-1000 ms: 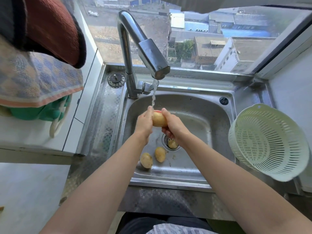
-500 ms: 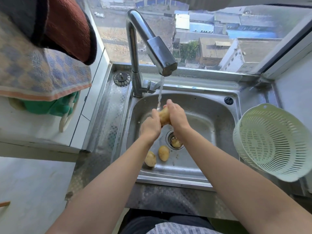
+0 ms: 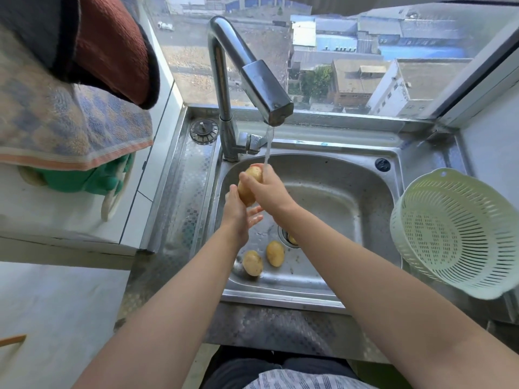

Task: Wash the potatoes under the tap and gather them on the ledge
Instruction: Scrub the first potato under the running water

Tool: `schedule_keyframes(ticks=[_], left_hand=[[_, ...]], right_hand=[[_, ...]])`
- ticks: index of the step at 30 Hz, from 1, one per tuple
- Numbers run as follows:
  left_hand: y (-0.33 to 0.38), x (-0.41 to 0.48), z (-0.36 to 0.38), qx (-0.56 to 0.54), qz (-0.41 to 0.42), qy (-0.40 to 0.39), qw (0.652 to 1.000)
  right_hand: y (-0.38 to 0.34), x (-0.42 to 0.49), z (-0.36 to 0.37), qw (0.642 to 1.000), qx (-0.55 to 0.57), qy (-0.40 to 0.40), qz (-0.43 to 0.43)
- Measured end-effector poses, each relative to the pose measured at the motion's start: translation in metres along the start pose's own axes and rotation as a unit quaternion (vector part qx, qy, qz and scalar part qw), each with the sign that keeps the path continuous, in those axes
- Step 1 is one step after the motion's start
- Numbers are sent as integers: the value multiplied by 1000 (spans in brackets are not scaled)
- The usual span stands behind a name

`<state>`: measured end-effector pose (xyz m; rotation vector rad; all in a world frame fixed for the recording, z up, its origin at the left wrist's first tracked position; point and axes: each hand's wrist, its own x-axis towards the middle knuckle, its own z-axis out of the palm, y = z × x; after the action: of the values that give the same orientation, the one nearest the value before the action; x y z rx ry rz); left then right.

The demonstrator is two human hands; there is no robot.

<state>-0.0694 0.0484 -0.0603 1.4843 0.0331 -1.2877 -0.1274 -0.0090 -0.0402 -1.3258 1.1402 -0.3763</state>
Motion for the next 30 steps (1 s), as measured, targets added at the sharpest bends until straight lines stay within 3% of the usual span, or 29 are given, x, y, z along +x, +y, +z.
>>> schedule_keyframes(ticks=[2,4,7,11,16,18,23,25,27,30], left_hand=[[3,1,5,39,16,-24,999],[6,-5,15,77,27,-105,991],[-2,-9,27,171,79,-181,965],[-4,-7,22,136,100,-99,981],[5,-9,2,146,43,31,988],[4,-12,0,171,45,43,983],[-4,-19,24,259,111,-71,957],[-4,-20,32,257,127,-81,955],[-2,-19,31,220,106,-39,969],[4,-13,14,135,36,25,990]], right_hand=[[5,1,-9,997,-26,68,1],[15,1,-23,992,-25,121,36],[24,1,-36,983,1,161,92],[22,2,-32,989,-39,132,57],[12,-9,-12,994,78,-71,4],[12,-8,-10,996,70,-58,-5],[11,-4,-23,992,88,80,38],[15,-4,-27,989,94,112,33],[18,-6,-25,991,106,84,14],[16,-11,-15,991,117,-57,-8]])
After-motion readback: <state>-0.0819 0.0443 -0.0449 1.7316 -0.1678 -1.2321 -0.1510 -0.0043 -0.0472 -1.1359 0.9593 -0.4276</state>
